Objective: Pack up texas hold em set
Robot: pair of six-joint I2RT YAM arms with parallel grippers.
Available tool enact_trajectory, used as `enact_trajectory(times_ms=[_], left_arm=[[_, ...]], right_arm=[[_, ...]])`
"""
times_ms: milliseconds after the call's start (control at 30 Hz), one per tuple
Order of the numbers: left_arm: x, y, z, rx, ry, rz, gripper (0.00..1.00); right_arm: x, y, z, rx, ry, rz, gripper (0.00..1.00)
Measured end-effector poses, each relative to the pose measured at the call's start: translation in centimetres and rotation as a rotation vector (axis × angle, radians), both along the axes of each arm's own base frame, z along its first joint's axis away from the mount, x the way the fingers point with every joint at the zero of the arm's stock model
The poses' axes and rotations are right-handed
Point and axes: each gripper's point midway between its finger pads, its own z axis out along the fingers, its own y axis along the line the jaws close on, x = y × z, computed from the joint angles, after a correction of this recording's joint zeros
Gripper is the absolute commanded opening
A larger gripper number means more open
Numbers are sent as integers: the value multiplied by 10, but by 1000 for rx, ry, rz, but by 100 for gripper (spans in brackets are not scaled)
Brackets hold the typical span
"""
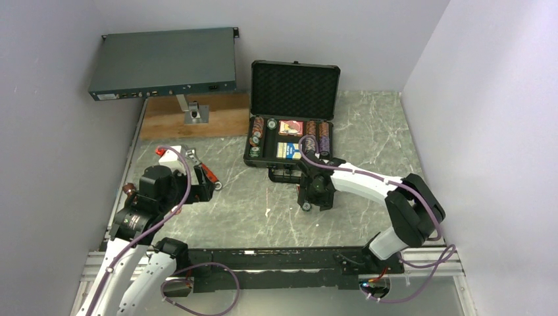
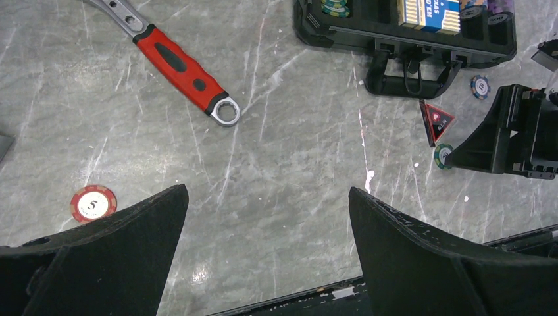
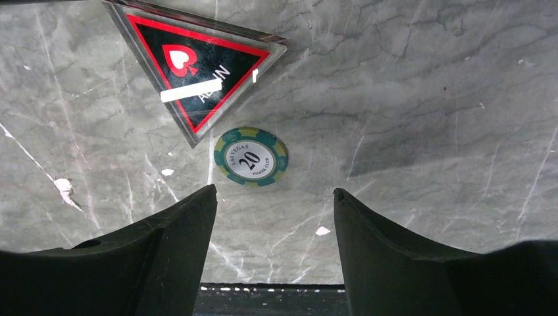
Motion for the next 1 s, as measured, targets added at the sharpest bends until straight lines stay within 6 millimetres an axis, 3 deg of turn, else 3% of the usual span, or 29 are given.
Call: enact_trajectory(times_ms=[300,700,1000], left_arm=[[0,0,0,0,-1,0,99],[0,0,0,0,-2,0,99],[0,0,0,0,-2,1,99]], right_arm=[[0,0,-13,-48,3,7,66],[14,8,-17,-76,-5,10,58],[12,10,-17,-80,-7,22,39]])
